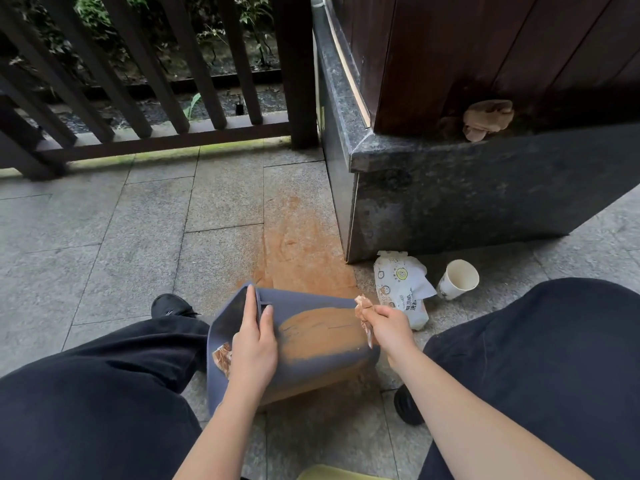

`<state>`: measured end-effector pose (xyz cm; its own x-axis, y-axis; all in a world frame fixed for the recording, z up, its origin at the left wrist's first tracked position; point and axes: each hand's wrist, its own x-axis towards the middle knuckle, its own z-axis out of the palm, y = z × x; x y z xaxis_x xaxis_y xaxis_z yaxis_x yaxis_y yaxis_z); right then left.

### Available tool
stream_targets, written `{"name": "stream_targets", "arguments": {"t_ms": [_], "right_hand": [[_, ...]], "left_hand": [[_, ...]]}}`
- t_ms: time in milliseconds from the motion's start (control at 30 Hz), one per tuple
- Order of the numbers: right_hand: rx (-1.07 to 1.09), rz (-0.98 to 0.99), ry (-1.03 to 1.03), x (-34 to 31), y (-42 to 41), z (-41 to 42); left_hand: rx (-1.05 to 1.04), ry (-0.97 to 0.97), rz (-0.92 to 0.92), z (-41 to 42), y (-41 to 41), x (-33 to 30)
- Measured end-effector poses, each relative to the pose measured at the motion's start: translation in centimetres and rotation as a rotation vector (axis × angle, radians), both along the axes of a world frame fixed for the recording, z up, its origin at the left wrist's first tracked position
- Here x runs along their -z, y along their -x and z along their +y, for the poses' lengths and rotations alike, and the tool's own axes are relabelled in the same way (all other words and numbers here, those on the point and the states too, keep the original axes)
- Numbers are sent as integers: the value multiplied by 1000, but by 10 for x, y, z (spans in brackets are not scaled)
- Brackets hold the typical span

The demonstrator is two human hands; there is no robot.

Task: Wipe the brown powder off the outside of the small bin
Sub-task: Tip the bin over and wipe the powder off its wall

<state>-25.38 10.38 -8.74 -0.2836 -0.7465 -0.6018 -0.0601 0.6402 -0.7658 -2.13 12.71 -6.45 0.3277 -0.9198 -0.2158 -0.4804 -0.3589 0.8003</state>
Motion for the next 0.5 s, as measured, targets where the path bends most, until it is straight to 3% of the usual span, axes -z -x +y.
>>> {"name": "stream_targets", "arguments": {"t_ms": [267, 500], "right_hand": [[-3, 146, -41, 28, -6, -42], [-194, 460, -38, 47, -8, -48]], "left_hand": [[66, 24, 67, -13, -18, -6], [80, 25, 120, -18, -26, -8]]}}
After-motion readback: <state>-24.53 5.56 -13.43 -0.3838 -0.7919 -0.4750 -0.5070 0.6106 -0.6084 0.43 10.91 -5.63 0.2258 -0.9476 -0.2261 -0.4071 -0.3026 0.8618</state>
